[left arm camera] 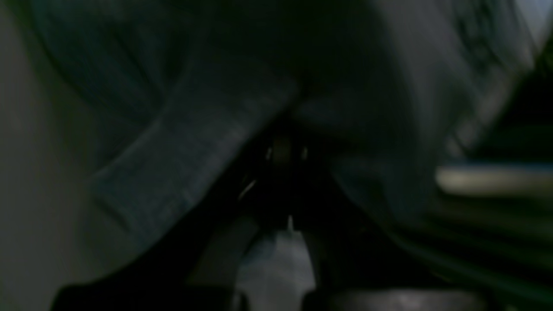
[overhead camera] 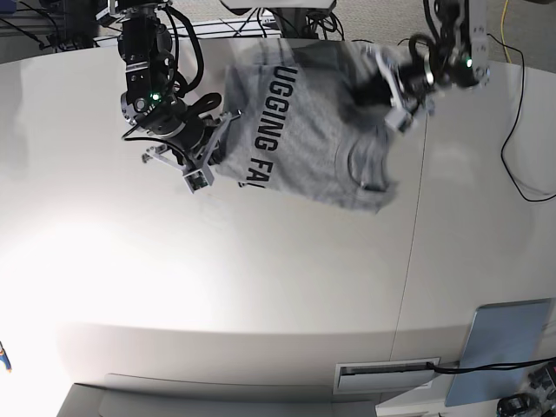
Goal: Fold the T-shirt properly
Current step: 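Set the bundle down and open both grippers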
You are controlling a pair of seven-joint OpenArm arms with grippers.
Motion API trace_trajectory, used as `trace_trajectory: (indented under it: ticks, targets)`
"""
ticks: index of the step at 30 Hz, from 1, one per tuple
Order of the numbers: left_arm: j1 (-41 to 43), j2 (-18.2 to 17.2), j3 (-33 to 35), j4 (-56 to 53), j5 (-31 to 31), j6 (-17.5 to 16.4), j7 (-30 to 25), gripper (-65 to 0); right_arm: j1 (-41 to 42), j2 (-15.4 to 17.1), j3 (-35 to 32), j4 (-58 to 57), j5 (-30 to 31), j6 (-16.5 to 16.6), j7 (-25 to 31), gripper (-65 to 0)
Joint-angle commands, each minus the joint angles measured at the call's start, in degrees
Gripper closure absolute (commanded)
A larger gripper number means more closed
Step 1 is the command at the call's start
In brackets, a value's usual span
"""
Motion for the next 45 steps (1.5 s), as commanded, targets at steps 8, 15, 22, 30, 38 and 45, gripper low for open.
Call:
trace_trajectory:
  ticks: [8, 15, 22, 30, 38, 45]
  targets:
    - [-12.4, -0.3, 0.0, -9.9, 8.5, 4.4, -5.0, 0.0, -5.4, 0.1, -1.8, 4.2, 1.6, 3.6, 0.6, 0.0]
    - [-22.2, -0.4, 10.9, -11.9, 8.5, 5.1, -8.1, 0.0, -8.1, 0.1, -11.5, 4.4, 1.5, 3.3, 3.3, 0.0]
    - [-29.8, -0.4, 18.3, -11.9, 11.3, 11.3, -9.9, 0.0, -8.1, 0.1, -19.9, 4.8, 1.5, -1.5, 3.6, 0.0]
    - [-32.0, -3.9, 13.9, -9.9, 10.6, 16.0, -7.7, 0.0, -9.3, 0.3, -15.1, 13.2, -3.0, -5.5, 2.7, 0.0]
    - [-24.7, -9.6, 4.0, -2.3, -1.9, 15.4, 0.8, 0.0, -17.4, 0.3, -2.7, 22.3, -3.0, -5.4, -0.2, 0.0]
    - [-8.2, -10.2, -7.2, 11.3, -3.2, 14.9, 5.6, 0.0, -28.3, 0.2, 10.5, 28.6, -2.8, -5.5, -4.9, 0.0]
